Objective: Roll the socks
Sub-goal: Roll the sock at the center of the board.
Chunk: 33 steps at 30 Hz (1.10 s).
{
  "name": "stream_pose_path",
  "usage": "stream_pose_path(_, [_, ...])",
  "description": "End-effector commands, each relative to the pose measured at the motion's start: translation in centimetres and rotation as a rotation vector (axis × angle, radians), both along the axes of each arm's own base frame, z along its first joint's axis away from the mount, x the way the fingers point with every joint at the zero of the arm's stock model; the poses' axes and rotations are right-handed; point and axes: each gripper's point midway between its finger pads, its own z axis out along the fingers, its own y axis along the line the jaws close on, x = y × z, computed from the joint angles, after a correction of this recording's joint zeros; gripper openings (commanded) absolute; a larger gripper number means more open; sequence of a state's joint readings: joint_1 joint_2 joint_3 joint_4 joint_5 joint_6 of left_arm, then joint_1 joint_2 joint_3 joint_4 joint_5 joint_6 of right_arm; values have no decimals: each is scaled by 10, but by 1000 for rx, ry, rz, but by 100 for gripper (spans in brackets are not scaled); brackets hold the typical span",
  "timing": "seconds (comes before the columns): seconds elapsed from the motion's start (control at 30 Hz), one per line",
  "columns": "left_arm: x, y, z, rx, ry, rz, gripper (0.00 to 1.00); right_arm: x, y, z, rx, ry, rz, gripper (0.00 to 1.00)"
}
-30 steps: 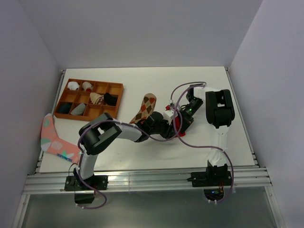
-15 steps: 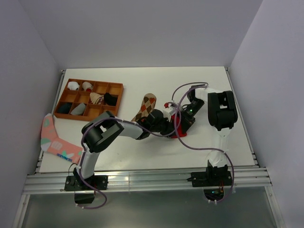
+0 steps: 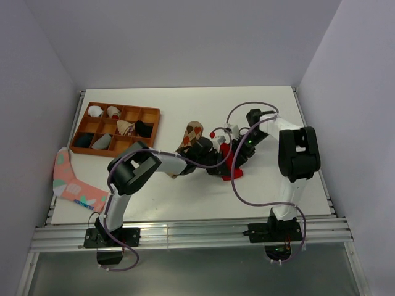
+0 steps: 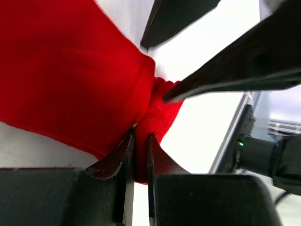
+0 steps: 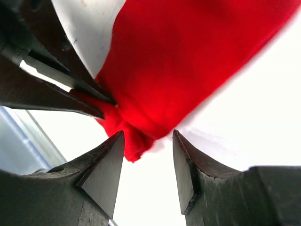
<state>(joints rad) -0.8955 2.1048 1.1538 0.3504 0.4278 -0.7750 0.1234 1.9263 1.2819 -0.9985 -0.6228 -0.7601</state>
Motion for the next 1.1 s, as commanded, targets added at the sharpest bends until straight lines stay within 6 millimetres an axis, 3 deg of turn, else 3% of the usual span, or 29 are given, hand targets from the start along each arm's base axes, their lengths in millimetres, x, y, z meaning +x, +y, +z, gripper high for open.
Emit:
stream_pose_path(0.0, [-43, 60, -81, 269, 296, 20, 0, 24, -3, 15, 1, -154, -52, 53])
stream_pose_path(0.13, [-49, 77, -94, 303, 386, 19, 1, 23, -12, 27, -4, -256, -34, 53])
stream_pose_path(0.33, [-53, 88, -97, 309, 467, 0, 0, 6, -17, 44, 24, -423, 77, 54])
stream_pose_path(0.47, [-58, 98, -97, 356, 512, -18, 0, -12, -19, 37, 15, -522, 192, 54])
stream_pose_path(0.6, [-63, 105, -98, 401, 536, -37, 0, -27, -7, 43, 24, -637, 286, 56])
stream_pose_path(0.87, [-74, 116, -110, 464, 577, -67, 0, -55, 40, 41, 74, -757, 448, 59])
stream_pose_path(1.07, [-77, 122, -115, 487, 590, -84, 0, -61, 45, 25, 34, -785, 513, 60])
